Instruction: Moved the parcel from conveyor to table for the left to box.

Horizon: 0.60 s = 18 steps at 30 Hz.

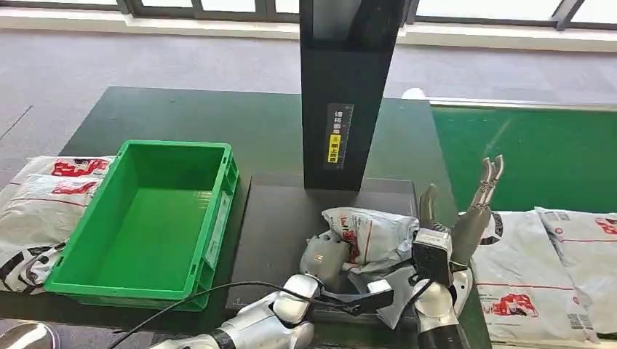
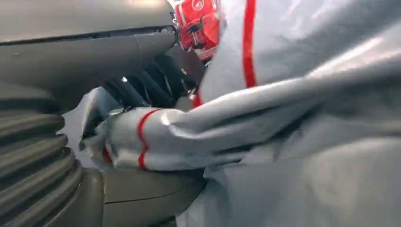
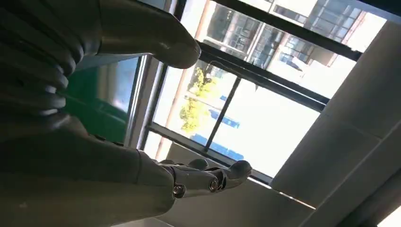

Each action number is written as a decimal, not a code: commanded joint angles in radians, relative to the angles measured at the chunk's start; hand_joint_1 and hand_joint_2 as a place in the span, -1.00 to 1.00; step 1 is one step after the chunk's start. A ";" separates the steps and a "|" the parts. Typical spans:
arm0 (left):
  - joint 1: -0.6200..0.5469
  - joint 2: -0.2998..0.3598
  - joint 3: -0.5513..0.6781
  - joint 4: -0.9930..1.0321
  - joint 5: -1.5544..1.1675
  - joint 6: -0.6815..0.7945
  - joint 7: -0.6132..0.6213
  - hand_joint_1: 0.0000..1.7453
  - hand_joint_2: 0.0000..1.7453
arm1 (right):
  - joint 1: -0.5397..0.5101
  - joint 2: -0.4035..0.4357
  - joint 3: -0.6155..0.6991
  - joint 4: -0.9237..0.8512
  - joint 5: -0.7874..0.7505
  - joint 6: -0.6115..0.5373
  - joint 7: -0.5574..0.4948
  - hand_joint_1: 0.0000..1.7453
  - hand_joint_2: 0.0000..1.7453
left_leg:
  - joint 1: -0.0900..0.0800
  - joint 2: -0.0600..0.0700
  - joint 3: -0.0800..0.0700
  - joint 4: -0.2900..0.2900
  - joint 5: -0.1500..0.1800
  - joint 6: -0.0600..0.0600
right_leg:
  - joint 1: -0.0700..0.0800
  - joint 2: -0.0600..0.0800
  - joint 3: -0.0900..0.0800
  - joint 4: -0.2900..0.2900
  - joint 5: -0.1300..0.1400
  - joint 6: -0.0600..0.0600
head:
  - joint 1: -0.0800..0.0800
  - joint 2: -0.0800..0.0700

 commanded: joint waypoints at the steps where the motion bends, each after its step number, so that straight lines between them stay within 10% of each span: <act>1: -0.021 0.016 -0.078 0.054 -0.022 0.020 0.025 1.00 1.00 | -0.020 -0.018 -0.034 0.030 -0.003 0.002 0.002 -1.00 1.00 | 0.000 0.001 0.002 -0.003 0.001 -0.001 | 0.000 0.000 0.002 -0.003 0.001 -0.002 | 0.000 0.000; 4: -0.024 0.016 -0.072 0.057 -0.037 0.057 0.038 1.00 1.00 | -0.018 -0.015 -0.037 0.027 -0.002 0.002 0.002 -1.00 1.00 | 0.000 0.001 0.002 -0.001 0.000 -0.001 | 0.000 0.000 0.002 -0.002 0.000 -0.001 | 0.000 0.000; 7: 0.095 0.048 0.507 -0.228 -0.571 0.136 0.067 1.00 1.00 | 0.009 0.009 -0.072 -0.005 0.025 0.002 0.002 -1.00 1.00 | 0.000 0.001 0.001 -0.002 0.001 -0.001 | 0.000 0.000 0.001 -0.002 0.000 -0.001 | 0.000 0.000; 11: 0.199 0.037 0.847 -0.484 -0.707 0.136 -0.091 1.00 1.00 | 0.026 0.016 -0.090 -0.026 0.035 0.002 0.002 -1.00 1.00 | -0.001 0.001 0.002 -0.002 0.000 -0.001 | 0.000 0.000 0.001 -0.002 0.000 -0.001 | 0.000 0.000; 18: 0.263 0.036 1.007 -0.717 -0.714 0.136 -0.162 1.00 1.00 | 0.017 0.007 -0.090 -0.013 0.031 0.002 0.002 -1.00 1.00 | 0.000 0.008 0.001 -0.002 0.000 -0.002 | 0.000 0.007 -0.003 -0.001 0.001 -0.002 | 0.000 0.000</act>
